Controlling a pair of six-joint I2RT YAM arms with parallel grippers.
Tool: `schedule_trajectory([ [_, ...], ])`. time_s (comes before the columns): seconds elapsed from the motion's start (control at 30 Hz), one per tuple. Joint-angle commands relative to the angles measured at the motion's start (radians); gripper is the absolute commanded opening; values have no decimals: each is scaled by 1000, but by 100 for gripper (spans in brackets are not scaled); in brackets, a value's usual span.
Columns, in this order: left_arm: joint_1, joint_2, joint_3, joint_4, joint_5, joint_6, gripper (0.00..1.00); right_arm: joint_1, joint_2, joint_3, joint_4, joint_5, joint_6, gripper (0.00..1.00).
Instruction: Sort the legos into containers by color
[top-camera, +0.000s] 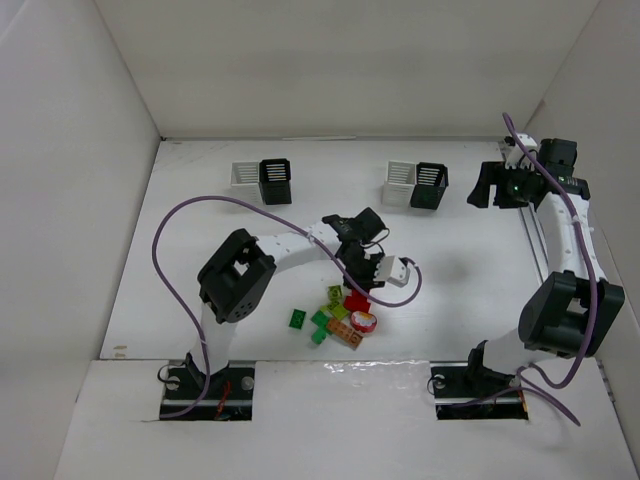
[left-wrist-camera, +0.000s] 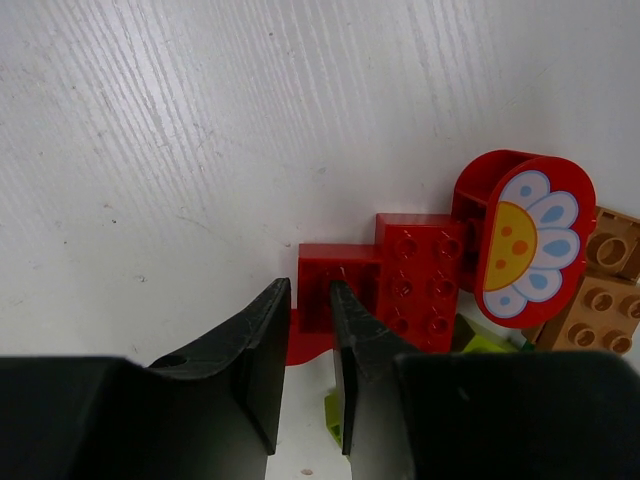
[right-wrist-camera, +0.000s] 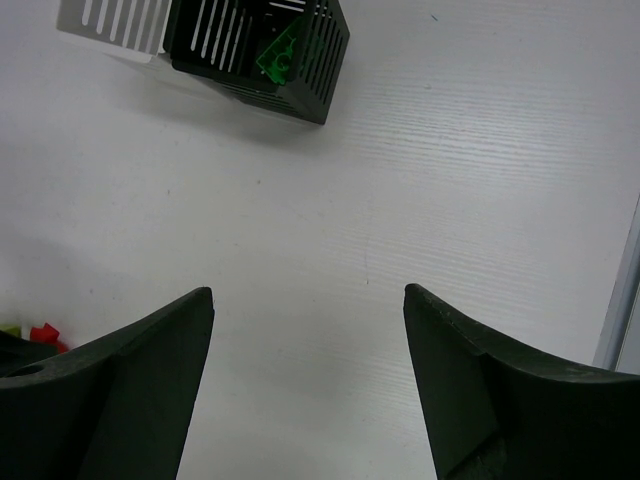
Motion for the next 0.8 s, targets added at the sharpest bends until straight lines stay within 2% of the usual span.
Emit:
schedule_trajectory([
  [0.0,-3,4,20,-33,3,28,19,4,-1,26,7,10,-9,81],
  [0.17,-3,23,20,-53,3,37,15,4,18,35,7,10,-9,81],
  [0.37,-3,32,29,-62,3,47,0,4,27,44,7,10,-9,81],
  [0.53,22,32,55,-53,12,14,0,4,36,53,7,1,-9,81],
  [0.77,118,32,240,-117,12,-48,0,4,36,63,-2,-19,-9,81],
])
